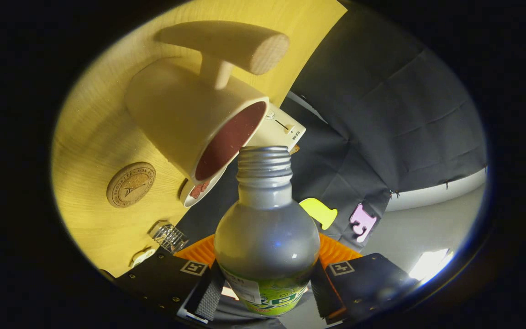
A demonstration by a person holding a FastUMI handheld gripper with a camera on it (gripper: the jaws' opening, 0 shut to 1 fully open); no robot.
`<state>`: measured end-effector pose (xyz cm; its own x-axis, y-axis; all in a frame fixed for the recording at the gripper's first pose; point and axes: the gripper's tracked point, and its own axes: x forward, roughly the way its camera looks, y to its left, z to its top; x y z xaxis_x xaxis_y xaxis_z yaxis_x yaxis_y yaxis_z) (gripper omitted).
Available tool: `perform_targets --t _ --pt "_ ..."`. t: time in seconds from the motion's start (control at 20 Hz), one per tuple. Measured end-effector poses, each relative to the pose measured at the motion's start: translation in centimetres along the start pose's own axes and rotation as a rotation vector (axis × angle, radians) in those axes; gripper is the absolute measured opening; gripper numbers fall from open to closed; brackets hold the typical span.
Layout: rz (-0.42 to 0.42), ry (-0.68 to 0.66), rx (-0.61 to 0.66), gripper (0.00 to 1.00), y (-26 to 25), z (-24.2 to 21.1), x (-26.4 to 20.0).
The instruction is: Take the bottle from table, then pour the juice into the cup, finally place the bottle on the coaster
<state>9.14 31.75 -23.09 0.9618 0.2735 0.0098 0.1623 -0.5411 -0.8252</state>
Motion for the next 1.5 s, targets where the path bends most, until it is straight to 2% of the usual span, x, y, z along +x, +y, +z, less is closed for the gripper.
perform_targets --t 0.4,0.85,1.25,1.5 --pt "0.047 0.040 0.213 0.80 1.0 -1.3 0.4" --pt "0.079 0.075 0.336 0.80 2.0 -2.0 0.1" --pt "0.132 0.134 0.550 0.81 3.0 -2.0 0.4" --pt "0.126 0.156 0.643 0.81 2.7 -2.5 0.5"
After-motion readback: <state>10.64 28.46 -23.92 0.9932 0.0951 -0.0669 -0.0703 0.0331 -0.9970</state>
